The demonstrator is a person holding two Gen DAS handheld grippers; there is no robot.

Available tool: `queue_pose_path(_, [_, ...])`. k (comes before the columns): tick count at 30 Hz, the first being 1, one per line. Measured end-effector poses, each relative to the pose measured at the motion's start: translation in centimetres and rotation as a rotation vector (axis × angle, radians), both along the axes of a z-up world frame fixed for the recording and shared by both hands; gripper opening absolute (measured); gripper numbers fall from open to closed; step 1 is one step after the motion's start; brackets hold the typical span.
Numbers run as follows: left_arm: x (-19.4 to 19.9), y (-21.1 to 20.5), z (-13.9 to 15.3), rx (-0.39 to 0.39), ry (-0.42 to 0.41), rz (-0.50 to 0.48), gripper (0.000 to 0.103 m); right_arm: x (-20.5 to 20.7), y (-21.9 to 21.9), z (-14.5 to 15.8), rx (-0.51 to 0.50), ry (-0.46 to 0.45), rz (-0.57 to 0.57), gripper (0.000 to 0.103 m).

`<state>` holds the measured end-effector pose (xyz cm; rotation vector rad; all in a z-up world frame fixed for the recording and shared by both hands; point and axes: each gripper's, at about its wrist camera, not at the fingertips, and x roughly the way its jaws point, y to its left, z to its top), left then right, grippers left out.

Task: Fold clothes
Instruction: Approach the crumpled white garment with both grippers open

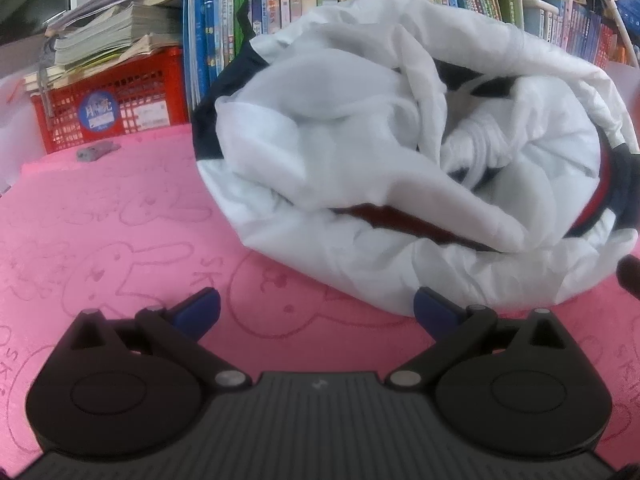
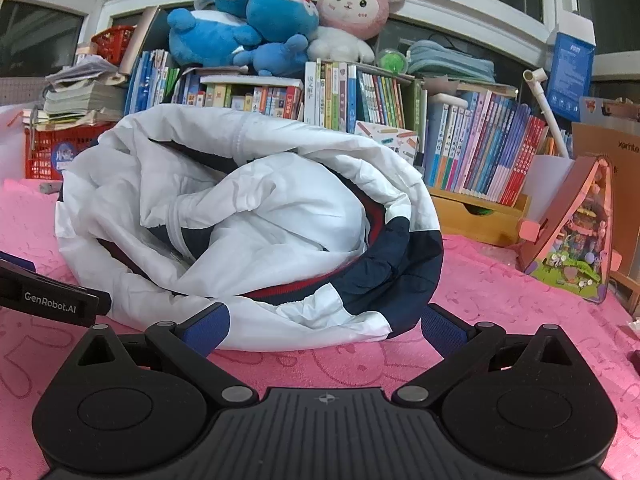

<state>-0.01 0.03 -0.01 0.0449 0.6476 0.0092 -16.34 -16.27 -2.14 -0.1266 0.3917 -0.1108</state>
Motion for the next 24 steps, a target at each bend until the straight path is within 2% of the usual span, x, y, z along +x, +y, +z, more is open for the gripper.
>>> queue_pose_path(11, [-0.7, 1.3, -0.2, -0.059, 0.006, -0.016, 0.103, -0.2, 0.5, -0.1, 0.002, 0.004, 0.008, 0.103])
queue_pose_path(17, [-1.4, 1.5, 0.5, -0.103, -0.018, -0.052, 0.103, -0.3, 0.3, 0.2, 0.001, -0.008, 0.007, 0.103])
queue_pose_path(22, [-2.0, 1.6, 1.0, -0.139, -0.039, -0.081, 0.103, -0.9, -0.1, 0.5, 0.039, -0.072, 0.05, 0.103])
queue_pose_path(24, [-2.2, 1.6, 1.2, -0.154, -0.047, -0.093, 0.103, -1.5, 0.0, 0.7, 0.045, -0.139, 0.065, 0.103])
